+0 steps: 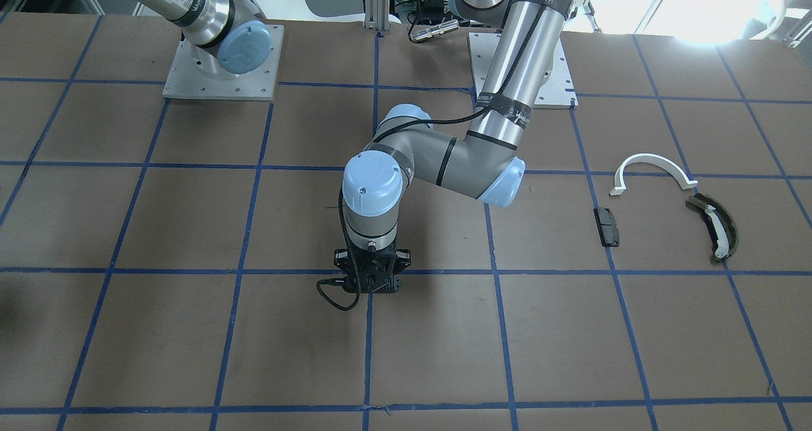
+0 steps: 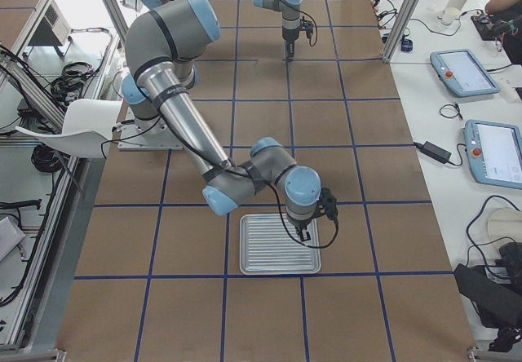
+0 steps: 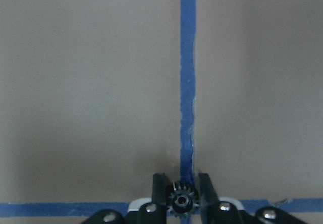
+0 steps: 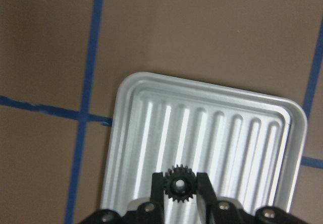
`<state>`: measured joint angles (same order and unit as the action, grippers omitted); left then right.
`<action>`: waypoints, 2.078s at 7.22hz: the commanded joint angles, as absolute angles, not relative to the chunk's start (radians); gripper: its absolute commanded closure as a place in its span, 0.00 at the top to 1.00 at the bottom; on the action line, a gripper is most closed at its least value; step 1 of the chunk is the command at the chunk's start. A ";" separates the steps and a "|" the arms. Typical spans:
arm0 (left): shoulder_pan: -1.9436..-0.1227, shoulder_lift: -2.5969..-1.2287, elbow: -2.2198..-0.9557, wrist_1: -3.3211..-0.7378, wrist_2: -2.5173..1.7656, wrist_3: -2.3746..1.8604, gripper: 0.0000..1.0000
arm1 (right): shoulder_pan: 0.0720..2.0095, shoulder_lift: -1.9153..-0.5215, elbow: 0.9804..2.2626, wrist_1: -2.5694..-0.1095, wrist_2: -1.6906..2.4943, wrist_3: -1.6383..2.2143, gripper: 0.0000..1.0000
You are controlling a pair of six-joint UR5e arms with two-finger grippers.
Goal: Place bearing gear from tray to pile
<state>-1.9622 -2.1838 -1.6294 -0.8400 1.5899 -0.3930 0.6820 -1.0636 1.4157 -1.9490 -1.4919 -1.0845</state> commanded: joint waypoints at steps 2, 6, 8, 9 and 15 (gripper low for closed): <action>-1.841 -2.102 -1.611 -0.953 1.523 -0.312 0.00 | 0.961 -1.195 1.433 -1.775 -1.494 -0.763 0.00; -1.434 -1.880 -1.739 -1.169 1.621 0.148 0.00 | 1.395 -1.276 1.665 -1.875 -1.489 -0.123 0.00; -1.166 -1.853 -1.819 -1.125 1.700 0.475 0.00 | 1.661 -1.237 1.776 -2.137 -1.470 0.263 0.00; -1.022 -1.861 -1.859 -1.076 1.671 0.617 0.00 | 1.783 -1.183 1.776 -2.220 -1.480 0.382 0.00; -0.884 -1.888 -1.962 -0.929 1.620 0.767 0.48 | 1.901 -1.066 1.728 -2.369 -1.493 0.534 1.00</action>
